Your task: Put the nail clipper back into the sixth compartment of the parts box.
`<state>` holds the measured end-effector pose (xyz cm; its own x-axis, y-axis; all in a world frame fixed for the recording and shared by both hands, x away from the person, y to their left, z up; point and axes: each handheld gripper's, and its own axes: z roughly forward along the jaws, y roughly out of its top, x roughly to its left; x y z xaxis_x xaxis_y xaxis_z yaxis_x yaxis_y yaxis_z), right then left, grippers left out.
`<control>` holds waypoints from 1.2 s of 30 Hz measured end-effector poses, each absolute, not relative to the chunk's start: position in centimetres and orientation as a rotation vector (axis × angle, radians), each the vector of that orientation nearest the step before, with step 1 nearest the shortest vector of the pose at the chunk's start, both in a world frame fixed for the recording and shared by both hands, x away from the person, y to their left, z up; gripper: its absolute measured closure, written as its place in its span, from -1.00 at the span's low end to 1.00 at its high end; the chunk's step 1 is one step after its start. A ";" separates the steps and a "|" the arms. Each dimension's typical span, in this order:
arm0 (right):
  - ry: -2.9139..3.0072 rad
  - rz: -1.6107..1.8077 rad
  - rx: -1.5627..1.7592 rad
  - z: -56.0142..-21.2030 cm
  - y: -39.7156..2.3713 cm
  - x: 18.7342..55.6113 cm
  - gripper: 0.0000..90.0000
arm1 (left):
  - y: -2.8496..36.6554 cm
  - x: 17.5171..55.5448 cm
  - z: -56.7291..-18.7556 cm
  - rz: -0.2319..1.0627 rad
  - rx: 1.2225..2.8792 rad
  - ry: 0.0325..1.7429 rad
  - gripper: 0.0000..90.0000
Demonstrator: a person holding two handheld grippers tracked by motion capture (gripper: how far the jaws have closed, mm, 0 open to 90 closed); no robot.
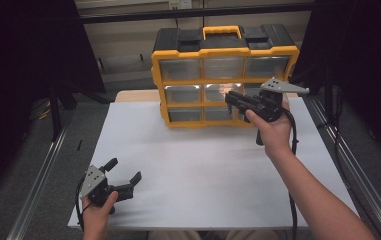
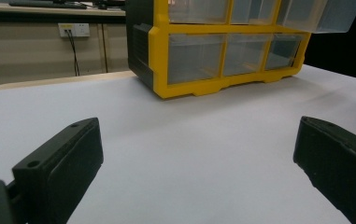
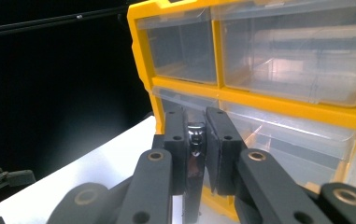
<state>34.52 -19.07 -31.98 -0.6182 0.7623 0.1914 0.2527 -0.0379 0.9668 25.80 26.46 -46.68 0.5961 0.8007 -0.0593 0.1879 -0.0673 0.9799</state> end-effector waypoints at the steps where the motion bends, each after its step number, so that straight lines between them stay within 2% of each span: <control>1: 1.834 1.695 1.078 -31.8 -19.2 34.6 0.79 | 26.5 25.8 -46.7 0.621 1.596 0.848 -0.96; 36: 1.763 1.655 1.105 -29.9 -20.4 36.1 0.79 | 26.2 25.9 -46.9 0.622 1.613 0.843 -0.96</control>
